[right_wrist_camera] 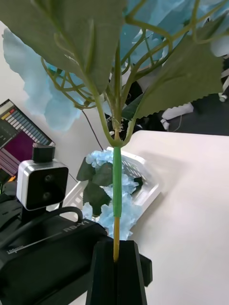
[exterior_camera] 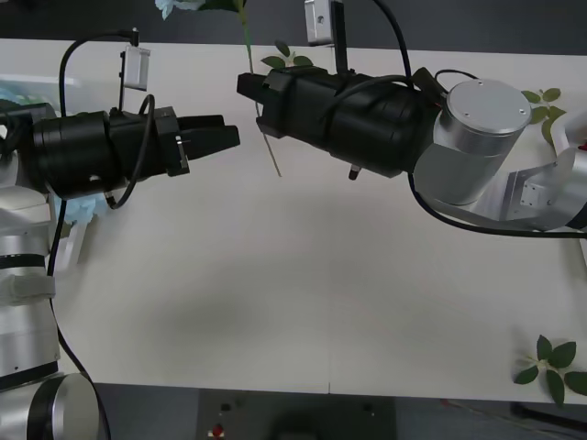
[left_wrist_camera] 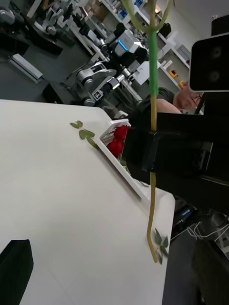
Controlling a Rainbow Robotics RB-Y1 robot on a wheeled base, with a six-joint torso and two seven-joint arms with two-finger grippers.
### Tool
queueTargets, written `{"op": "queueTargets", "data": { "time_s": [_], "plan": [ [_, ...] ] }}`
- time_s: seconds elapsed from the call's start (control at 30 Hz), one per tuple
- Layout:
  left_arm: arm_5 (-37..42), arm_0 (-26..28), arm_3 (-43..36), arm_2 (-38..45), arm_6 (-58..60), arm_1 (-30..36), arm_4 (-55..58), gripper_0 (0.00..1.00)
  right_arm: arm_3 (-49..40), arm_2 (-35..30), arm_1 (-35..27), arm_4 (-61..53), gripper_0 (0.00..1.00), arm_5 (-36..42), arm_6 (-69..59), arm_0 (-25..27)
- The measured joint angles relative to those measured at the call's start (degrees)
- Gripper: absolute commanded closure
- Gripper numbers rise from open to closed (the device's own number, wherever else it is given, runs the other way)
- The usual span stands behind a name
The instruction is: Put the red flowers into the right box and the blue flowers into the left box
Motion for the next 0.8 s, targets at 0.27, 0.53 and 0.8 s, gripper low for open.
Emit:
{"op": "queueTargets", "data": {
  "time_s": [0.27, 0.53, 0.8],
  "plan": [
    [-1.5, 0.0, 1.4, -3.1, 0.0, 0.0, 0.0, 0.04, -0.3, 0.4, -0.6, -0.1, 1.00, 0.0, -0.1, -0.8],
    [-3.2, 0.0, 1.4, -6.3, 0.0, 0.0, 0.3, 0.03, -0.3, 0.4, -0.6, -0.1, 1.00, -0.1, -0.2, -0.8],
    [-5.7, 0.0, 1.4, -8.9, 0.0, 0.0, 1.2, 0.04, -0.3, 0.4, -0.6, -0.1, 1.00, -0.1, -0.2, -0.8]
  ]
}}
